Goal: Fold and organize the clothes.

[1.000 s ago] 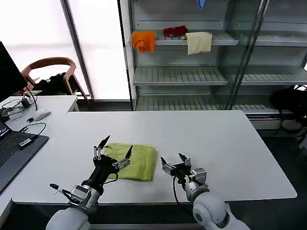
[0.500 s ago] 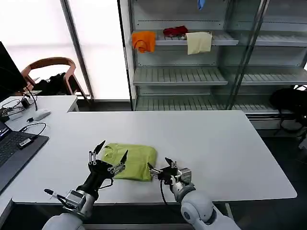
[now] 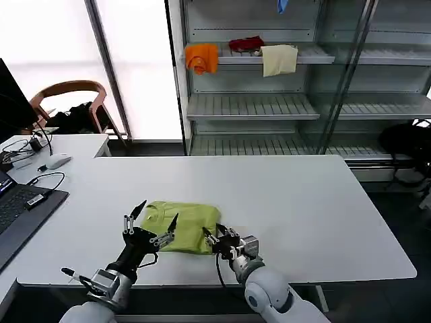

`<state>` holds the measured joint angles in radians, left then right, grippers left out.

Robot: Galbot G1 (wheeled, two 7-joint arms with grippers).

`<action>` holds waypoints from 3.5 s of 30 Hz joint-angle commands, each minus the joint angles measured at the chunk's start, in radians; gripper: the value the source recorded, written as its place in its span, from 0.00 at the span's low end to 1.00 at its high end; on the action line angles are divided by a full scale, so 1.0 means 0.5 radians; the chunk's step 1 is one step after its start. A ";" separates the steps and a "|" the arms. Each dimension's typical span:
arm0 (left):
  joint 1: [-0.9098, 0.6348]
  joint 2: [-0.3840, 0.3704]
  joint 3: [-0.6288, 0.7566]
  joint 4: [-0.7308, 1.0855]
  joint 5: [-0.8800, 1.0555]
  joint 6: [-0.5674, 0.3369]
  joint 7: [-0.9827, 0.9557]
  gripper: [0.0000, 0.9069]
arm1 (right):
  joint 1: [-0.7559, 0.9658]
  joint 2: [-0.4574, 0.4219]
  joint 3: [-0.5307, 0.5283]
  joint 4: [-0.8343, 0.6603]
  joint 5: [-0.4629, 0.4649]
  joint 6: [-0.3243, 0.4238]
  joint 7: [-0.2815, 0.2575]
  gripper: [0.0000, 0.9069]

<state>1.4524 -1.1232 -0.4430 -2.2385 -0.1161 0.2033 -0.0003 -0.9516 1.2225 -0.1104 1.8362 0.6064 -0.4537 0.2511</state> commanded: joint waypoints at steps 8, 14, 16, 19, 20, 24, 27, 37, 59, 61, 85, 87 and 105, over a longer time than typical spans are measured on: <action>-0.005 0.003 0.006 0.004 -0.015 0.004 0.001 1.00 | 0.004 -0.056 0.077 0.073 -0.006 0.071 0.000 0.00; -0.010 0.001 0.012 0.012 -0.018 0.002 -0.016 1.00 | 0.063 -0.137 0.215 0.050 -0.025 0.093 -0.030 0.00; -0.005 0.003 0.006 0.007 -0.020 0.003 -0.015 1.00 | 0.083 -0.170 0.267 0.036 -0.012 0.098 -0.038 0.00; 0.006 0.003 0.004 0.004 -0.019 0.002 -0.016 1.00 | 0.096 -0.225 0.338 -0.002 0.003 0.121 -0.050 0.00; 0.009 0.002 0.004 0.004 -0.020 0.001 -0.016 1.00 | 0.097 -0.237 0.352 -0.013 0.005 0.131 -0.053 0.00; 0.016 0.000 0.010 0.004 -0.020 0.000 -0.015 1.00 | 0.069 -0.329 0.403 -0.038 0.019 0.180 -0.073 0.00; 0.016 -0.001 0.016 0.000 -0.022 0.004 -0.015 1.00 | 0.005 -0.389 0.438 -0.004 0.039 0.182 -0.073 0.00; 0.012 0.025 0.038 -0.032 -0.020 0.052 -0.027 1.00 | -0.197 -0.508 0.491 0.267 0.141 0.150 0.159 1.00; 0.265 -0.131 -0.082 -0.083 -0.267 -0.118 -0.503 1.00 | -1.519 -0.617 1.577 0.803 -0.428 1.094 0.193 1.00; 0.323 -0.125 -0.118 -0.045 -0.287 -0.276 -0.484 1.00 | -1.614 -0.601 1.599 0.805 -0.443 1.186 0.199 1.00; 0.481 -0.082 -0.342 0.155 -0.342 -0.648 -0.284 1.00 | -1.782 -0.583 1.505 0.723 -0.408 1.532 0.152 1.00; 0.500 -0.078 -0.347 0.150 -0.338 -0.649 -0.276 1.00 | -1.787 -0.587 1.500 0.715 -0.423 1.550 0.151 1.00; 0.653 -0.098 -0.458 0.064 -0.505 -0.536 -0.252 1.00 | -1.734 -0.628 1.468 0.661 -0.427 1.620 0.175 1.00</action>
<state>1.7495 -1.1661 -0.6317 -2.1852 -0.3173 -0.0775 -0.1297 -1.8159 0.9120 0.6277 2.1723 0.3985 0.3318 0.3379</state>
